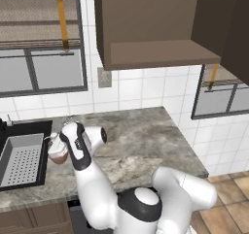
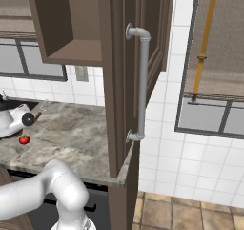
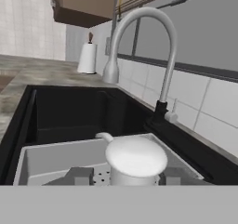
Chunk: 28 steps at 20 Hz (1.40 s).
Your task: Open the cabinet. Pick the soap dispenser and place it next to the sink. Then close the cabinet.
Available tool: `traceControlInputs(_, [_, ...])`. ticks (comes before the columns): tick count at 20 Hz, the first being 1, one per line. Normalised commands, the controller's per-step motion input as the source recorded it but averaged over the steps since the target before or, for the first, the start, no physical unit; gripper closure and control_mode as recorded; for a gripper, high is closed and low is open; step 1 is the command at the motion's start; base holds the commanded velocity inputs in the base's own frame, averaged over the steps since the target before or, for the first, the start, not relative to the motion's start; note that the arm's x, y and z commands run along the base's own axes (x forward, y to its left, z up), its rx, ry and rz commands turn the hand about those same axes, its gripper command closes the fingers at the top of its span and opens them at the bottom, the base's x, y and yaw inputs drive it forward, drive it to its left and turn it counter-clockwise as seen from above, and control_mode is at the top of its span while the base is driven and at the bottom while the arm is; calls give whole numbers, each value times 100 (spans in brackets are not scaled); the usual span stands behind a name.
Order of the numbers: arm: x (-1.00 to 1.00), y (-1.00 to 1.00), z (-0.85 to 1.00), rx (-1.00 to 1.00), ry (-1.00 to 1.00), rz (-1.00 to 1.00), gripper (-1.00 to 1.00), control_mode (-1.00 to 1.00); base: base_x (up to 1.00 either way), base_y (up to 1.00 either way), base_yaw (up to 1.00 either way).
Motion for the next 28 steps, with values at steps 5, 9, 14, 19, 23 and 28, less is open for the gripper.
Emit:
traceControlInputs(5, [1,-15,-33,0,2,0,-100,-100,0,0,0])
traceControlInputs(9, [0,-10,-30,0,0,0,-100,-100,0,0,0])
traceControlInputs(14, [-8,-3,-30,0,0,0,-100,-100,0,0,0])
traceControlInputs(19, [-17,0,-25,0,0,0,-100,-100,0,0,0])
traceControlInputs(23, [-17,0,-23,0,0,0,-100,-100,0,0,0])
traceControlInputs(28, [-5,-11,-14,0,0,-2,-100,-100,0,0,0])
